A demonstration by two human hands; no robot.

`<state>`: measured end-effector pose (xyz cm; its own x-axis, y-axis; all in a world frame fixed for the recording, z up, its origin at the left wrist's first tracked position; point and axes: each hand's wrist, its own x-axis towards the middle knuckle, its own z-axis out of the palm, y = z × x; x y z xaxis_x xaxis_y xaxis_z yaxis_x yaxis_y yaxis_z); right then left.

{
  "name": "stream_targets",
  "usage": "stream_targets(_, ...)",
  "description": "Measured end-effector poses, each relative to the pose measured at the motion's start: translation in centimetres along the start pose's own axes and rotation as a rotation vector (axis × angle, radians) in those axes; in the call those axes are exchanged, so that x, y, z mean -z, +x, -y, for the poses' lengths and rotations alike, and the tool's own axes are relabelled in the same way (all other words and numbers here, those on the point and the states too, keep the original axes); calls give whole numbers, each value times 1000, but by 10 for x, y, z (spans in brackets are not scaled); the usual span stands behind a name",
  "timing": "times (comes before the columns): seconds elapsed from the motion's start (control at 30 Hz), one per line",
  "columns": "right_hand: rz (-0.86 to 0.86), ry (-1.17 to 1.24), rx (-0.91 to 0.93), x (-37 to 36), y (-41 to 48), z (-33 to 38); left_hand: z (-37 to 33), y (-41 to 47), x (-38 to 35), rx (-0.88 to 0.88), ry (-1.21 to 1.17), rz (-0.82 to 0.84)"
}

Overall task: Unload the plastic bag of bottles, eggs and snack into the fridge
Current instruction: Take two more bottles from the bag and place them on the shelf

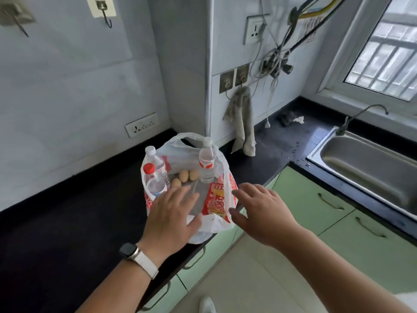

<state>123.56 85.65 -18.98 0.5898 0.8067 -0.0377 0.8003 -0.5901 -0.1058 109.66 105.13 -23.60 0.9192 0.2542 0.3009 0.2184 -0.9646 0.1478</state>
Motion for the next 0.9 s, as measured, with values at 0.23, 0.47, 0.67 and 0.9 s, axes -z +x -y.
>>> stream_targets(0.23,-29,15,1,-15,61,5,46,20,-14,70,-19,-78)
stream_targets(0.47,-11,291,-89,-21,104,13,70,22,-30,342,-242,-216)
stream_targets(0.67,-28,645,-294,-41,140,7,72,26,-53,716,-609,-339)
stream_targets(0.9,4,836,-338,-72,184,-17,71,46,-69,902,-718,-361)
